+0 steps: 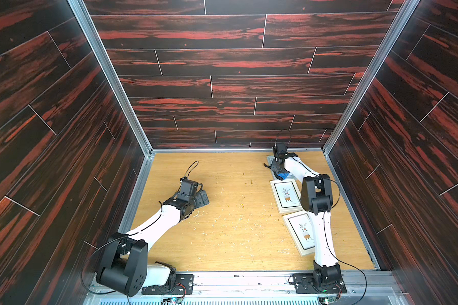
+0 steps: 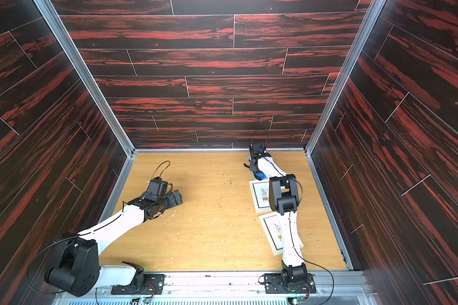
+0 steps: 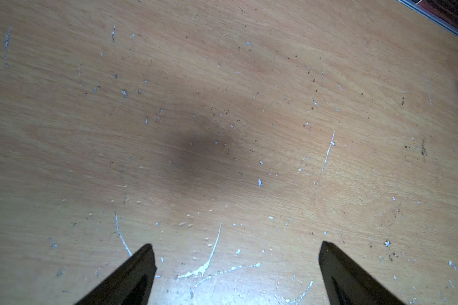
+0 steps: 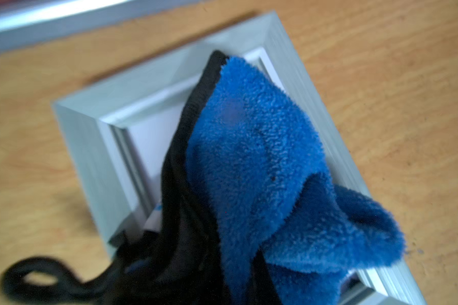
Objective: Wipe the picture frame with a cloth
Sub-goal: Move the picture frame to the center of the board.
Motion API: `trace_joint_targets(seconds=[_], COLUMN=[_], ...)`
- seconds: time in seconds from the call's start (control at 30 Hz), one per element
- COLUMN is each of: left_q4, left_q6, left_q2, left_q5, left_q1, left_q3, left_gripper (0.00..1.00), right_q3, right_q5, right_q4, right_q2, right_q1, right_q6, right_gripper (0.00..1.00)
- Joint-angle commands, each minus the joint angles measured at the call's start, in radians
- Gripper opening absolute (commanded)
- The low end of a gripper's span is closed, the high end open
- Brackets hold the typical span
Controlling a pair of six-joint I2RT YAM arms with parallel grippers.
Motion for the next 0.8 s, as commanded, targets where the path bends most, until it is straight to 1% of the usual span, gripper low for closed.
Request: trace_joint_targets(seconds=[0.0,0.23,0.4,0.5,0.63,0.77], left_q4=[0.007,-0.001,-0.027,-0.037,-0.039,-0.036], left_q6=[0.002,-0.021,-0.024,-0.019,-0.021,-0.021], left_q2=[0.021,0.041,0.038,0.032,0.028,0.033], left_q5=[-0.004,-0.026,-0.058,-0.071,-0.109,-0.113], left_q1=[-0.002,-0.003,-0.003,-0.003,-0.001,-0.001], left_q3=[0.039,0.055,0.062,0.057,0.041,0.039], left_gripper=[1.00,1.00,1.00,1.00,1.00,1.00], right_q3=[0.015,-0.001,0.004,-0.019,-0.113,-0.326], right_q5=[-0.130,-0.233,-0.242,-0.246,-0.236,-0.229], right_q4=[-0.051,-0.003,-0.008,-0.010,0.008,0.104], right_q2=[0.061,0.070,0.067,0.052,-0.011,-0.147], right_q1=[0.019,0.105,0.182,0.229,0.305,0.389], right_q6=[0.007,0.001,0.007,0.024,0.057,0.109], right_gripper=[0.00,0.00,0.00,0.00,0.00,0.00])
